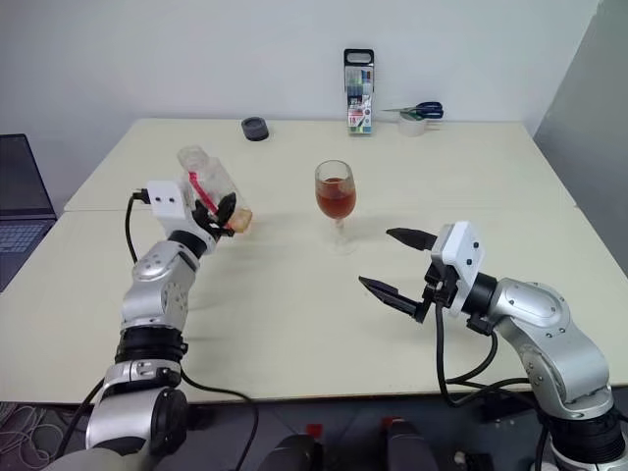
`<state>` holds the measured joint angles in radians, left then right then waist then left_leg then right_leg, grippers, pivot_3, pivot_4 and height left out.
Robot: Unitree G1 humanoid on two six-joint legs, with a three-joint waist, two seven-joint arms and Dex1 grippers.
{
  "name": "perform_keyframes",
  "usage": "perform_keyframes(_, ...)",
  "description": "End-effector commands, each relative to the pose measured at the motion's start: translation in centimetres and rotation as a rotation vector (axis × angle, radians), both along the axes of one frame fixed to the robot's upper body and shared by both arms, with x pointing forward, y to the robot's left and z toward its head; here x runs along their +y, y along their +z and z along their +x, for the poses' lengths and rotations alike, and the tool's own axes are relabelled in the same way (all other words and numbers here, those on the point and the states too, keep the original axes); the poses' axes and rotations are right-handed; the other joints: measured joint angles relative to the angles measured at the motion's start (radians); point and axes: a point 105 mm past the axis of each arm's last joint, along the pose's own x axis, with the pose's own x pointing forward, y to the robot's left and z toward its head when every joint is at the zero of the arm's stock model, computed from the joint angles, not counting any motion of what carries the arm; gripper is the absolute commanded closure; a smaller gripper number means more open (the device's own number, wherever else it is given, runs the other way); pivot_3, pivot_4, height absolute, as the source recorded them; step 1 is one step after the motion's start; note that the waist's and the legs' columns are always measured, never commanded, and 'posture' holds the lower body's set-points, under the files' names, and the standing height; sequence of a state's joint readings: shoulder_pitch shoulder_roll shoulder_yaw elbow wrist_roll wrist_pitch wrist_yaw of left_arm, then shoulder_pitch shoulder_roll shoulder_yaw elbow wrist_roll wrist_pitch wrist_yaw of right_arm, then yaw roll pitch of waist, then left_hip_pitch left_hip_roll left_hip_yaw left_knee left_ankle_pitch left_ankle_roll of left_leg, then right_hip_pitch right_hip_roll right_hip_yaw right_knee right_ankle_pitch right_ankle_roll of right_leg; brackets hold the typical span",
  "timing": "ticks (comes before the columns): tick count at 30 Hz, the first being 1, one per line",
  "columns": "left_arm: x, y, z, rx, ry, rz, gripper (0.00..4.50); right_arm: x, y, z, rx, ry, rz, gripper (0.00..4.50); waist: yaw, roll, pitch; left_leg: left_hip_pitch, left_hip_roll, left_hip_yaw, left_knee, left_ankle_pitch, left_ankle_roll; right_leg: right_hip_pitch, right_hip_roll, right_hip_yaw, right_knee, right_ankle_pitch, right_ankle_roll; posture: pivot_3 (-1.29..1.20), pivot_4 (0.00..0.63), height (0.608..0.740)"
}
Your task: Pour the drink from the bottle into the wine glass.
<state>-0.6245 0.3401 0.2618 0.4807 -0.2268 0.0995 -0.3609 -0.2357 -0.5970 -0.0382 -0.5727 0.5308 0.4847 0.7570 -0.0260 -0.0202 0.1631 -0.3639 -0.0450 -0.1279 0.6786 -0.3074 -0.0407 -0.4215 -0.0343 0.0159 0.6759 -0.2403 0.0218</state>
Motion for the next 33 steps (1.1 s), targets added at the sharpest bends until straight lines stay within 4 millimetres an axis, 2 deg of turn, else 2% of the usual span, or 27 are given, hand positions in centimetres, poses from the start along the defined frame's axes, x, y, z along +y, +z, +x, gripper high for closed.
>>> perform_keyframes(1,0.3,1.2,0.1,-0.057,0.02,0.017,2.82,0.1,1.3,-0.5,-0.067,-0.003,0.024,0.0,0.0,0.0,0.0,0.0,0.0,0.0,0.0,0.0,0.0,0.0,0.0,0.0,0.0,0.0,0.0,0.0,0.15,0.74)
perform_keyframes(8,0.6,-0.7,0.4,-0.007,0.06,0.058,2.82,0.0,1.4,-0.3,-0.078,-0.031,0.028,0.0,0.0,0.0,0.0,0.0,0.0,0.0,0.0,0.0,0.0,0.0,0.0,0.0,0.0,0.0,0.0,0.0,0.15,0.74)
perform_keyframes(17,0.8,-1.5,0.6,0.019,0.078,0.059,2.82,0.1,1.5,0.0,-0.082,-0.058,0.036,0.0,0.0,0.0,0.0,0.0,0.0,0.0,0.0,0.0,0.0,0.0,0.0,0.0,0.0,0.0,0.0,0.0,0.15,0.74)
perform_keyframes(19,0.8,-1.6,0.6,0.024,0.077,0.055,2.11,0.1,1.5,0.1,-0.081,-0.063,0.036,0.0,0.0,0.0,0.0,0.0,0.0,0.0,0.0,0.0,0.0,0.0,0.0,0.0,0.0,0.0,0.0,0.0,0.15,0.74)
perform_keyframes(20,0.8,-1.7,0.6,0.026,0.075,0.051,1.92,0.1,1.5,0.1,-0.081,-0.066,0.037,0.0,0.0,0.0,0.0,0.0,0.0,0.0,0.0,0.0,0.0,0.0,0.0,0.0,0.0,0.0,0.0,0.0,0.15,0.74)
perform_keyframes(26,0.6,-2.2,0.3,0.04,0.072,0.075,0.06,0.0,1.0,0.0,-0.071,-0.08,0.03,0.0,0.0,0.0,0.0,0.0,0.0,0.0,0.0,0.0,0.0,0.0,0.0,0.0,0.0,0.0,0.0,0.0,0.15,0.74)
perform_keyframes(29,0.7,-2.9,-0.3,0.059,0.075,0.092,0.03,-0.6,0.2,0.2,-0.047,-0.124,0.013,0.0,0.0,0.0,0.0,0.0,0.0,0.0,-0.001,0.0,0.0,0.0,0.0,0.0,0.0,0.0,0.0,0.0,0.15,0.74)
perform_keyframes(33,1.1,-3.8,-1.9,0.087,0.086,0.084,0.03,-2.6,-0.9,0.8,0.013,-0.294,0.031,0.0,0.0,0.0,0.0,0.0,0.0,0.0,-0.001,0.0,0.0,0.0,0.0,0.001,0.0,0.0,0.0,0.0,0.15,0.74)
